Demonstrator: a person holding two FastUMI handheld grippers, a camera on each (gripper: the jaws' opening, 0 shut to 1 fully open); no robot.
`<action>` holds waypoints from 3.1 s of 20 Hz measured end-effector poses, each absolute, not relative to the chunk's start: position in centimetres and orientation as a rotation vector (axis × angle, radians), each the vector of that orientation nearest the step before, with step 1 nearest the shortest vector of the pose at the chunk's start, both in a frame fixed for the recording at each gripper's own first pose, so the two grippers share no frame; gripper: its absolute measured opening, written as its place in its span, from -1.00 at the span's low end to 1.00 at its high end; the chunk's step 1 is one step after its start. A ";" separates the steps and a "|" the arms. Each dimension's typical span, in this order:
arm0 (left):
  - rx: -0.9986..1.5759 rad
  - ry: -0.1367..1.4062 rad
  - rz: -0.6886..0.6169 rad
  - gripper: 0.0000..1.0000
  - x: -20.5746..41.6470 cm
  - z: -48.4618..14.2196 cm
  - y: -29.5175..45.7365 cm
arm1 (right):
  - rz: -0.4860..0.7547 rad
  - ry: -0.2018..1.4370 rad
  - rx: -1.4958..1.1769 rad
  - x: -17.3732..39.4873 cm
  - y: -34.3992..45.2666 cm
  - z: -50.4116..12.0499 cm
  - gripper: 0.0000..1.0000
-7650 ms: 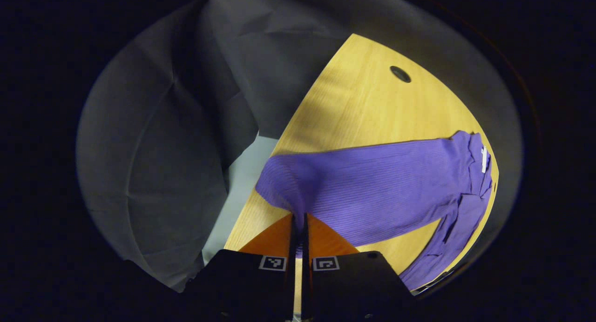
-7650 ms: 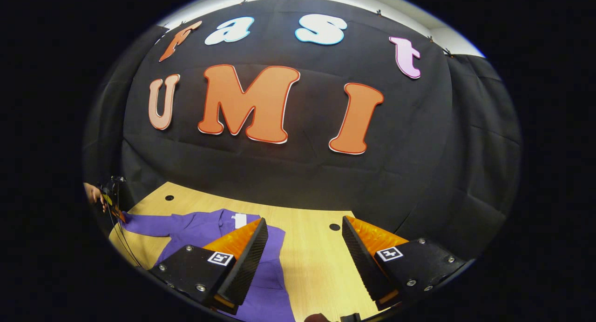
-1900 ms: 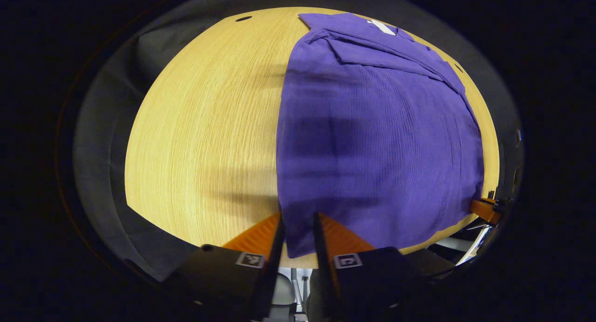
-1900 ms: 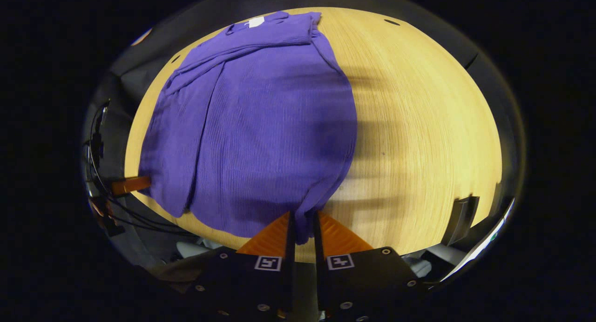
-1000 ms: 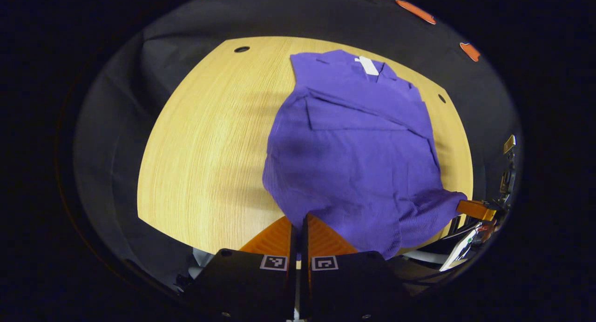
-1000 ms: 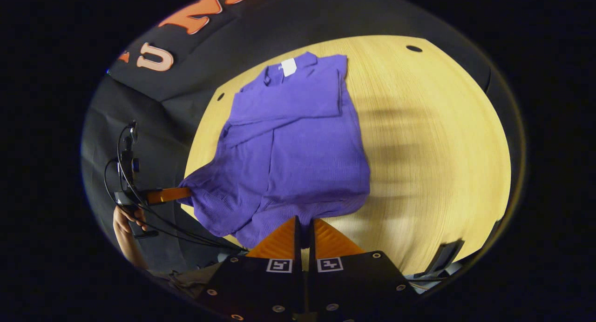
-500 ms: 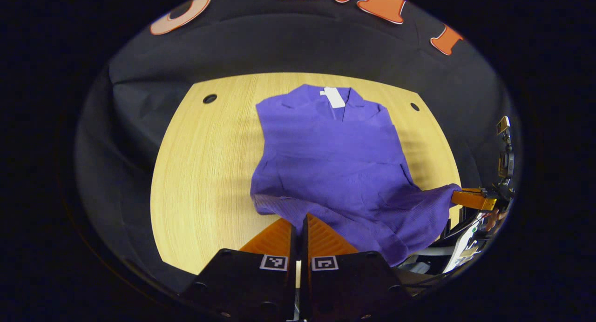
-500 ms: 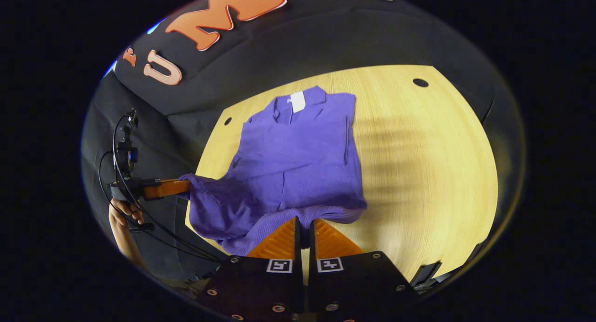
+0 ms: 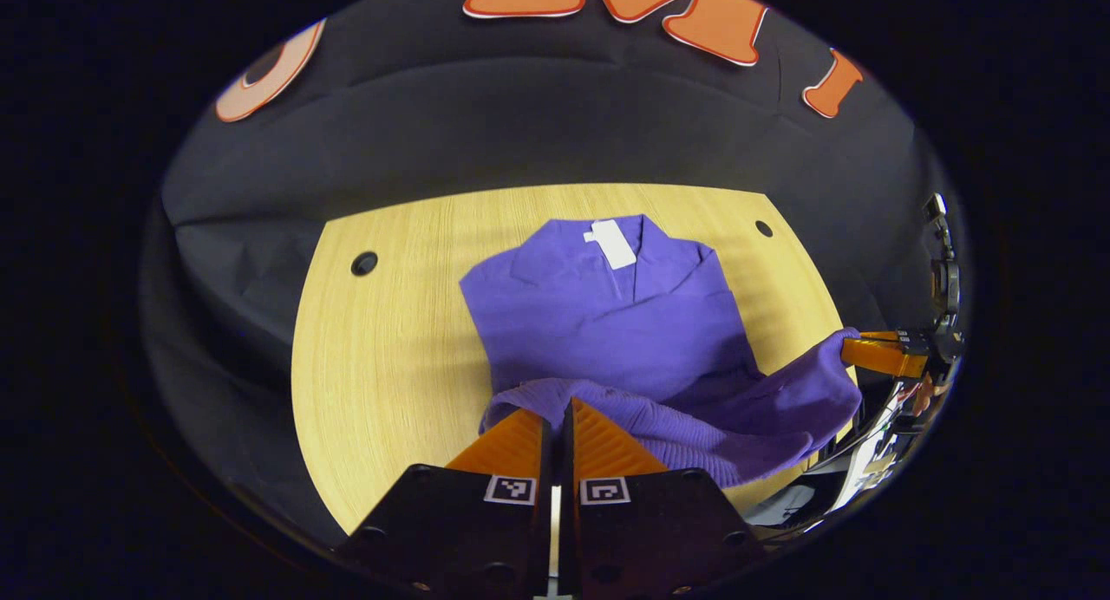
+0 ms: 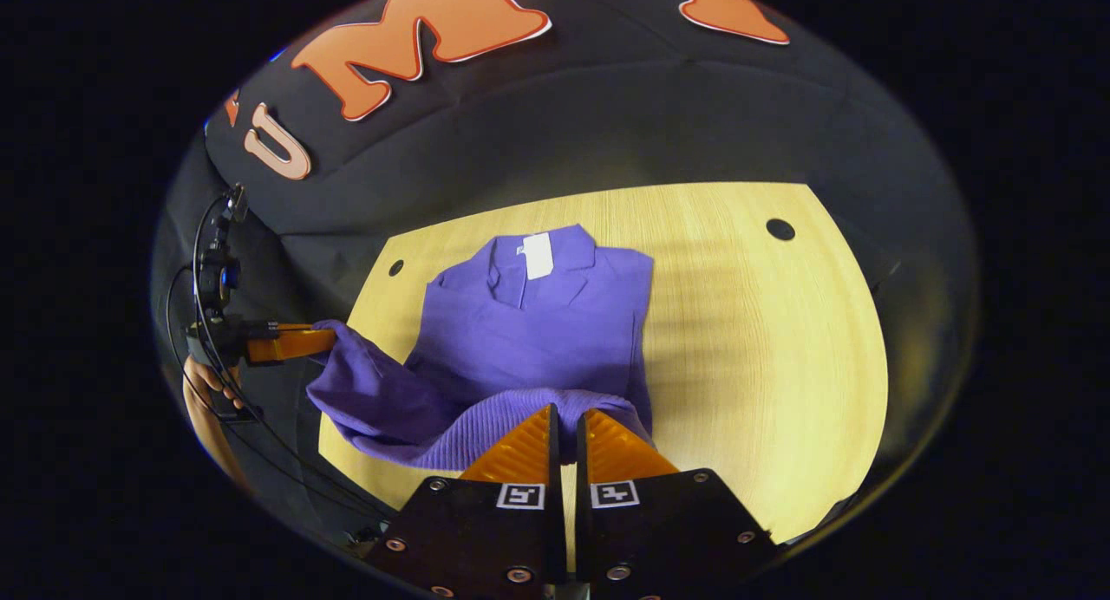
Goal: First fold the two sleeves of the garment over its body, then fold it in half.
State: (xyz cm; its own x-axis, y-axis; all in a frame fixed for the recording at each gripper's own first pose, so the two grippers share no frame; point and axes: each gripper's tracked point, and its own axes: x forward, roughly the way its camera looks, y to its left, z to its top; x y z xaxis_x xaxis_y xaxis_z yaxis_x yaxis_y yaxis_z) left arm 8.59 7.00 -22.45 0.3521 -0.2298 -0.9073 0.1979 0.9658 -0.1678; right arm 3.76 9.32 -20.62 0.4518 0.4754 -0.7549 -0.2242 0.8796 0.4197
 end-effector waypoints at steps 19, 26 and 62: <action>0.200 0.819 -0.119 -0.58 30.2 -26.0 9.5 | 0.241 0.903 0.483 27.7 11.3 -22.3 -0.68; 0.064 0.627 -0.036 0.15 28.4 -20.0 12.0 | 0.205 0.753 0.311 27.2 9.5 -20.1 -0.24; -0.096 0.051 -0.062 0.96 2.2 0.2 1.6 | 0.258 0.039 0.053 2.9 10.6 -2.6 0.89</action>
State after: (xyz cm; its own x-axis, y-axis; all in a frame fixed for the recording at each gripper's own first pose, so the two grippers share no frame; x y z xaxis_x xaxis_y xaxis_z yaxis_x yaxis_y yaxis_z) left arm 2.23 1.62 0.15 0.9968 -0.0642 -0.0481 0.0593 0.9935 -0.0971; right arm 2.86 10.62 -2.58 0.9661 0.2563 -0.0317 -0.2543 0.9654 0.0578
